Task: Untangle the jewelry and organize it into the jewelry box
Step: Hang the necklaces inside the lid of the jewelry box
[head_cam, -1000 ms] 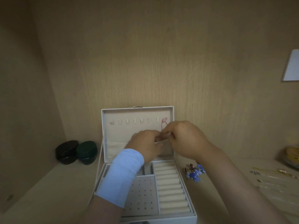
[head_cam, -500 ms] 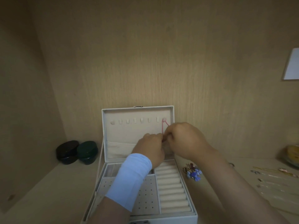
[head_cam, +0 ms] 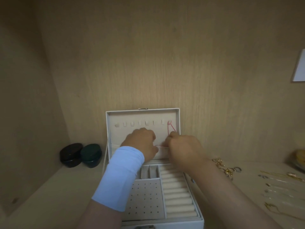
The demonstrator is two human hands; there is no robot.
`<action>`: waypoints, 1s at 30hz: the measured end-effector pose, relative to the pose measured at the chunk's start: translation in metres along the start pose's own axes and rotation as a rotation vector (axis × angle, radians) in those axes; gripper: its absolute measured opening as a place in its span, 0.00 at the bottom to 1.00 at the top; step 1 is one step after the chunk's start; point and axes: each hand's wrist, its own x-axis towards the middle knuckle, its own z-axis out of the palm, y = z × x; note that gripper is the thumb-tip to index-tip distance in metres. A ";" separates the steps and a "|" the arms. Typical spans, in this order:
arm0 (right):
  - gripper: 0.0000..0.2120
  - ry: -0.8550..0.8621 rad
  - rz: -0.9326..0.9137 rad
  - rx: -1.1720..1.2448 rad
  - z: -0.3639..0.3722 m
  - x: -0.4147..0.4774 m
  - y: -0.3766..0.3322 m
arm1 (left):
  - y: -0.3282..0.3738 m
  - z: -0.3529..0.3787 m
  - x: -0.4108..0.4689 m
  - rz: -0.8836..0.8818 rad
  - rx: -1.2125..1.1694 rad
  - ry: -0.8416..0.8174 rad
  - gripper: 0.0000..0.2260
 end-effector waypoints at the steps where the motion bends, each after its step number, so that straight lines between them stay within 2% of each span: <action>1: 0.19 0.002 -0.003 0.001 0.001 0.000 0.000 | 0.003 0.004 -0.001 0.014 0.033 -0.039 0.17; 5: 0.14 -0.019 -0.027 0.087 0.008 0.003 0.004 | 0.016 0.023 -0.002 0.056 0.007 -0.112 0.14; 8: 0.14 0.017 0.076 0.392 0.005 0.005 0.017 | 0.024 0.032 -0.003 0.035 -0.022 -0.061 0.16; 10: 0.17 0.152 0.143 0.565 -0.004 0.006 0.026 | 0.022 0.033 -0.003 -0.005 -0.146 -0.033 0.16; 13: 0.18 0.216 0.114 0.520 -0.015 0.003 0.030 | 0.015 0.029 -0.001 -0.050 -0.309 -0.036 0.15; 16: 0.23 0.073 -0.031 0.455 -0.012 -0.003 0.021 | 0.009 0.016 0.002 -0.033 -0.351 -0.003 0.13; 19: 0.24 -0.010 -0.101 0.231 -0.005 -0.003 0.012 | 0.003 -0.001 0.002 -0.012 -0.252 0.047 0.15; 22: 0.20 0.021 -0.023 0.064 -0.004 -0.001 0.001 | 0.001 -0.008 0.000 0.011 -0.134 0.079 0.16; 24: 0.18 0.021 0.027 0.036 -0.001 0.000 -0.004 | 0.007 -0.004 -0.002 0.049 -0.141 0.021 0.16; 27: 0.13 -0.001 0.143 0.186 -0.007 0.000 0.000 | 0.019 0.015 -0.004 0.088 -0.182 -0.090 0.16; 30: 0.14 0.113 0.283 0.372 -0.021 -0.001 0.013 | 0.025 0.031 -0.007 0.088 -0.287 -0.116 0.24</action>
